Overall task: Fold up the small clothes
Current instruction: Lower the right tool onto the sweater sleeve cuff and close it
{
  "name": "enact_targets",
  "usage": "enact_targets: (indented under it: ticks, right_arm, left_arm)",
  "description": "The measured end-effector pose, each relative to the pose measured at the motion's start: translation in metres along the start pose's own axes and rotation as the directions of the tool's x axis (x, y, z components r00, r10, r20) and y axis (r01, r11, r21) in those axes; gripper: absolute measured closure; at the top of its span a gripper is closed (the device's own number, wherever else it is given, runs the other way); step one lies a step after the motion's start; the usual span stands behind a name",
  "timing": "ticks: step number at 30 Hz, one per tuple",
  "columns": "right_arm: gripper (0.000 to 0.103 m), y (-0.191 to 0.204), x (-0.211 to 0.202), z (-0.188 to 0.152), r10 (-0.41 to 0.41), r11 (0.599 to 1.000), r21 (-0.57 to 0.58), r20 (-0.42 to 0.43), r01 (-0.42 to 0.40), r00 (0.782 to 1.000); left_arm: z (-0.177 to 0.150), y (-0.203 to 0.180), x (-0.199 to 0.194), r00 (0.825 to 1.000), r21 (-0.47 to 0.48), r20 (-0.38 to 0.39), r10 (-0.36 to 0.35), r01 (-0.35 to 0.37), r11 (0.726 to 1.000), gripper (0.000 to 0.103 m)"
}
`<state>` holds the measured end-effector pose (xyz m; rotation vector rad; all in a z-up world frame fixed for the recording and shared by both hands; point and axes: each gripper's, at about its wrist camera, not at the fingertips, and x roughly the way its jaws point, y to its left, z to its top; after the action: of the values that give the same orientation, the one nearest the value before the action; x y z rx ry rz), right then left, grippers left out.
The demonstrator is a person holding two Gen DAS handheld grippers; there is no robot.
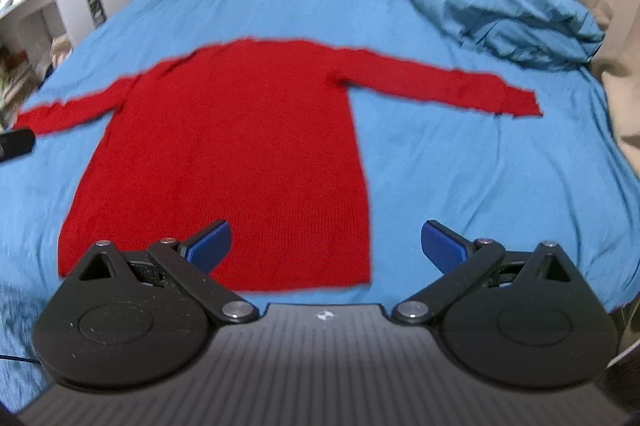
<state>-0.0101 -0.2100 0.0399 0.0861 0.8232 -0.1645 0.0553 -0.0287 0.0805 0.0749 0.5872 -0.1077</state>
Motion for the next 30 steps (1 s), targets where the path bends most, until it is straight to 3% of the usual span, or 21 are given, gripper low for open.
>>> enact_targets:
  ticks: [4, 7, 10, 14, 17, 22, 30]
  right_arm:
    - [0.0, -0.042, 0.006, 0.044, -0.021, 0.997, 0.069, 0.057, 0.017, 0.998]
    - [0.0, -0.084, 0.022, 0.078, -0.059, 0.987, 0.154, 0.108, 0.042, 0.992]
    - [0.0, -0.125, 0.05, 0.103, -0.122, 0.974, 0.208, 0.125, 0.094, 0.985]
    - [0.0, -0.177, 0.103, 0.115, -0.129, 0.947, 0.31, 0.112, 0.088, 0.985]
    - [0.0, -0.208, 0.142, 0.11, -0.126, 0.928, 0.365, 0.132, 0.07, 0.983]
    - [0.0, -0.248, 0.211, 0.091, -0.118, 0.881, 0.47, 0.121, 0.047, 0.986]
    - [0.002, -0.284, 0.306, 0.08, -0.156, 0.849, 0.521, 0.092, 0.086, 0.983]
  left_arm:
    - [0.054, -0.017, 0.029, 0.996, 0.036, 0.082, -0.029, 0.026, 0.999, 0.0]
    - [0.088, -0.031, 0.07, 0.991, 0.042, 0.089, -0.097, 0.094, 0.995, 0.0]
    - [0.107, -0.046, 0.119, 0.987, 0.039, 0.059, -0.15, 0.148, 0.988, 0.0]
    - [0.121, -0.079, 0.194, 0.986, 0.064, -0.001, -0.169, 0.169, 0.984, 0.0]
    - [0.12, -0.103, 0.251, 0.981, 0.07, -0.067, -0.182, 0.187, 0.98, 0.0]
    - [0.104, -0.143, 0.333, 0.957, 0.049, -0.179, -0.229, 0.242, 0.969, 0.0]
    - [0.068, -0.184, 0.424, 0.942, 0.108, -0.288, -0.171, 0.21, 0.972, 0.0]
